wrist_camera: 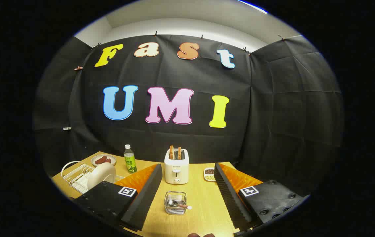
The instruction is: Take the plate from the dish rack, then take the spoon from the basket and place it into the plate.
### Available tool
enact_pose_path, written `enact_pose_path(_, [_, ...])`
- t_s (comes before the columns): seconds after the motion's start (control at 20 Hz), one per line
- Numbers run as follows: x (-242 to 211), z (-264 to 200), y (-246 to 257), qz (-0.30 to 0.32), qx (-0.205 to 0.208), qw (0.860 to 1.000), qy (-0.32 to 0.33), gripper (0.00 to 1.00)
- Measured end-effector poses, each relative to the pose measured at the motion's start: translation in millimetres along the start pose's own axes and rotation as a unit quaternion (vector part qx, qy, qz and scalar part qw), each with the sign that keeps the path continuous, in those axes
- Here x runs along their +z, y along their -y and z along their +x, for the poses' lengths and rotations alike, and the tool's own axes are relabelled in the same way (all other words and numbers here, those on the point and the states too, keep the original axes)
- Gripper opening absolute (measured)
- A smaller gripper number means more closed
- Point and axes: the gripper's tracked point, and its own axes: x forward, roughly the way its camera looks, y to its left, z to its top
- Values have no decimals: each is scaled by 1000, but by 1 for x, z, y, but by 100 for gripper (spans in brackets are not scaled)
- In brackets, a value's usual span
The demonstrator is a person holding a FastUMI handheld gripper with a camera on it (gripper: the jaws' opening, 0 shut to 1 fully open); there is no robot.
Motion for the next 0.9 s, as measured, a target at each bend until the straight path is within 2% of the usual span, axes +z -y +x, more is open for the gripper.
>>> enact_pose_path(0.9, [-14, 4, -14, 2, 38, 999, -23, 98])
